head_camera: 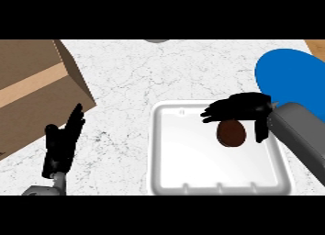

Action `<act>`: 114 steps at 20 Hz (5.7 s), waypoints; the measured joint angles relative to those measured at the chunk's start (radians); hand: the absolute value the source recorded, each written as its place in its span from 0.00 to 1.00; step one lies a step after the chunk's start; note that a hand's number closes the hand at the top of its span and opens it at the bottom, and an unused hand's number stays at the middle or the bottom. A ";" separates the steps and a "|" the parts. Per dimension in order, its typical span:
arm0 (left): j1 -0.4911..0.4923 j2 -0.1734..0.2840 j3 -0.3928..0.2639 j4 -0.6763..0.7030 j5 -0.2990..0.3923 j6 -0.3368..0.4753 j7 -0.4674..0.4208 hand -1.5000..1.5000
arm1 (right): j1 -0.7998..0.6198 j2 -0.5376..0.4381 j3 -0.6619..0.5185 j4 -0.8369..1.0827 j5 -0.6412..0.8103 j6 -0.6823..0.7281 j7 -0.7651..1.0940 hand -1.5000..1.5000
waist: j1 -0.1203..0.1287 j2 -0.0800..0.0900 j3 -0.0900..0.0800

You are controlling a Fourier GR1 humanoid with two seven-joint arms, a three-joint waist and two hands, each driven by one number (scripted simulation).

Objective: Pick the cupcake from the tray and place it in the plate

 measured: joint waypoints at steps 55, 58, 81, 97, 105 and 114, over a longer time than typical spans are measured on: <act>-0.016 -0.035 0.067 0.030 -0.040 -0.048 -0.005 0.50 | 0.002 -0.035 -0.768 0.040 -0.072 -0.616 1.080 1.00 | -0.009 -0.002 0.000; -0.009 -0.041 0.056 0.003 -0.051 -0.048 0.006 0.50 | -0.031 -0.056 -0.807 0.154 -0.069 -0.625 1.031 1.00 | 0.002 0.002 0.001; -0.060 -0.053 0.064 0.032 -0.059 -0.071 0.001 0.50 | -0.113 -0.156 -0.911 0.633 -0.094 -0.283 0.667 0.00 | 0.037 0.019 0.005; -0.043 -0.063 0.060 0.007 -0.066 -0.067 0.018 0.50 | -0.024 -0.217 -1.263 0.646 -0.461 -0.047 0.354 0.00 | 0.026 0.015 0.005; -0.044 -0.072 0.052 -0.013 -0.081 -0.058 0.035 0.50 | 0.035 -0.213 -1.279 0.638 -0.483 0.014 0.259 0.00 | 0.030 0.016 0.005; -0.053 -0.073 0.059 0.007 -0.084 -0.070 0.022 0.50 | 0.039 -0.202 -1.268 0.640 -0.467 -0.061 0.273 0.00 | 0.033 0.016 0.005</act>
